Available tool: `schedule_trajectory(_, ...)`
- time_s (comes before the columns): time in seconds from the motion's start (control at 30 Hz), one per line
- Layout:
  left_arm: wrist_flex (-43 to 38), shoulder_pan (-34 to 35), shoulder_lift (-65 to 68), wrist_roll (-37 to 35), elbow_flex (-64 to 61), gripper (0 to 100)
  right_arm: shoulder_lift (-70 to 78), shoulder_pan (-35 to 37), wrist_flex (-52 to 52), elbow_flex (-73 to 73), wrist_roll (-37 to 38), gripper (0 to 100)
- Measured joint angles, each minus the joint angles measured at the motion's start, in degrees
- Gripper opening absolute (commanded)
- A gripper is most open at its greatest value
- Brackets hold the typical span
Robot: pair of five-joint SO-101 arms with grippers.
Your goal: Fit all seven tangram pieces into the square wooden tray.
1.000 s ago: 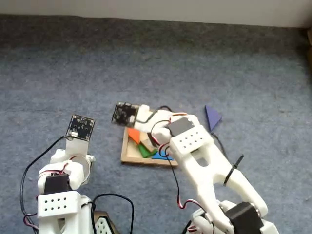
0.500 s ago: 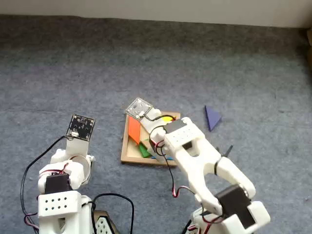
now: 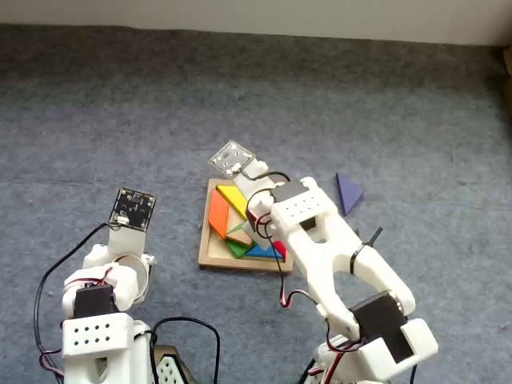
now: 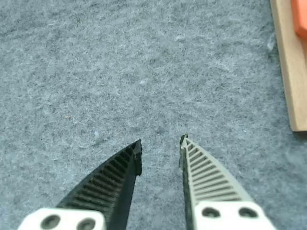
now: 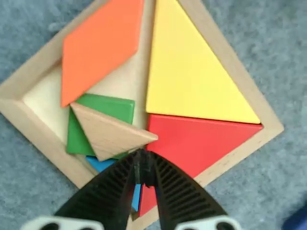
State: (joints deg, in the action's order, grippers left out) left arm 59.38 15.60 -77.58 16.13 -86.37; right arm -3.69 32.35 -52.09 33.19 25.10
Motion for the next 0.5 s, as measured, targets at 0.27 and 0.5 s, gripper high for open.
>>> schedule_trajectory(0.27,0.0,0.0,0.0,0.0,0.0,15,0.0,0.0,3.2,0.0,0.0,1.5)
schedule_trajectory(0.5,0.0,0.0,0.0,0.0,0.0,15,0.0,0.9,4.0,0.0,0.0,1.5)
